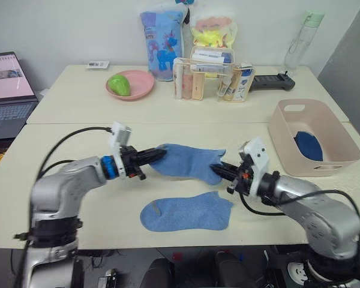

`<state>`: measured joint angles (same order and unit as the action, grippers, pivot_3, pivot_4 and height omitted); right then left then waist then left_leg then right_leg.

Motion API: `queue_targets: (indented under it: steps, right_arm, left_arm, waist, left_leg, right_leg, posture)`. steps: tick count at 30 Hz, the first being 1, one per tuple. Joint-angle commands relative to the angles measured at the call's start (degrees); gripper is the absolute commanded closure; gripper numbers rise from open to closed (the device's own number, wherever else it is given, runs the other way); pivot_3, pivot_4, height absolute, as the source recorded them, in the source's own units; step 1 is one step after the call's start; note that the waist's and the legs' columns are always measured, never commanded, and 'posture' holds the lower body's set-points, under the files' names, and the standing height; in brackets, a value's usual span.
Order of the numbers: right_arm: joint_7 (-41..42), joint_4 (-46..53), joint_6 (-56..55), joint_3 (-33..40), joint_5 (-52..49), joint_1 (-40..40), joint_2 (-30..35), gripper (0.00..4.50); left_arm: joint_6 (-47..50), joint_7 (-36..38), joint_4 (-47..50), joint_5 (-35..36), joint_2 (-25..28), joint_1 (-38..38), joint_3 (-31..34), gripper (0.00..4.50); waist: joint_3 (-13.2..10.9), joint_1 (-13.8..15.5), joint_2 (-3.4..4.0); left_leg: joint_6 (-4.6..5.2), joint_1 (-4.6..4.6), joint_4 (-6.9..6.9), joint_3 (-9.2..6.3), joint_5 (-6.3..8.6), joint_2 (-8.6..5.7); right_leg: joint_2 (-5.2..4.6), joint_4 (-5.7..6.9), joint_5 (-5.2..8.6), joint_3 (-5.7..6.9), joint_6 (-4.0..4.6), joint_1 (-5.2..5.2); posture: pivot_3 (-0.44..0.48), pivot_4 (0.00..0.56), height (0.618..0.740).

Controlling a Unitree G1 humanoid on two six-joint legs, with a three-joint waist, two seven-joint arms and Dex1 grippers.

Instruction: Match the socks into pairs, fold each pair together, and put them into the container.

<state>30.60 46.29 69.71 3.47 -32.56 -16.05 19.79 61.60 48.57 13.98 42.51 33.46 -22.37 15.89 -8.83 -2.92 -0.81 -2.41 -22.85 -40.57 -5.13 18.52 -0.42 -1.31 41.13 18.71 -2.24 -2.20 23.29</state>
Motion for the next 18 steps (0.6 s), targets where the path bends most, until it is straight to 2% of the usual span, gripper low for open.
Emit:
queue_targets:
  steps: [1, 5, 8, 13, 18]
  right_arm:
    - [1.5, 5.9, 5.3, 3.5, -6.6, 3.0, 3.3, 4.45]
    - [1.0, 9.0, 7.9, 3.7, -11.3, 6.9, 6.1, 4.45]
    - [-0.2, 9.9, 8.3, 2.1, -12.1, 8.6, 8.0, 4.45]
    - [-2.4, 8.0, 5.4, -2.4, -9.1, 10.0, 12.1, 4.45]
    - [-4.1, 5.8, 1.3, -7.3, -4.9, 10.6, 15.2, 4.45]
  left_arm:
    - [8.4, -0.1, 8.3, 9.7, 3.3, 5.9, 5.1, 4.50]
    - [12.4, -1.2, 13.0, 14.9, 6.5, 14.7, 7.7, 4.50]
    - [13.3, -2.3, 15.4, 16.3, 7.4, 20.9, 7.2, 4.50]
    - [7.0, -4.4, 14.4, 10.9, 7.0, 25.3, 3.0, 4.50]
    - [0.9, -4.7, 12.4, 6.4, 6.6, 26.3, -1.2, 4.50]
  waist:
    - [0.0, 0.0, 0.00]
    - [0.0, 0.1, 0.02]
    - [0.0, 0.2, 0.02]
    - [0.0, 0.6, 0.02]
    - [0.0, 1.1, 0.02]
  left_leg:
    - [0.01, 0.05, 0.01, -0.02, 0.01, -0.01]
    - [0.06, 0.07, 0.13, -0.03, 0.04, -0.01]
    - [0.08, 0.16, 0.14, -0.03, 0.05, 0.00]
    - [0.08, 0.21, 0.18, 0.01, 0.05, -0.01]
    - [0.07, 0.22, 0.18, 0.12, 0.04, -0.02]
  right_leg:
    - [0.00, -0.04, 0.00, 0.01, 0.00, -0.07]
    - [0.00, -0.11, 0.00, -0.01, 0.00, -0.04]
    - [0.00, -0.08, 0.01, -0.05, 0.00, -0.10]
    - [-0.01, -0.13, 0.01, -0.05, 0.00, -0.14]
    - [-0.02, -0.15, 0.01, -0.12, 0.00, -0.13]
  posture:
    - [0.000, 0.150, 0.703]
    - [0.000, 0.150, 0.703]
    - [0.000, 0.150, 0.703]
    - [0.000, 0.150, 0.703]
    - [0.000, 0.150, 0.703]
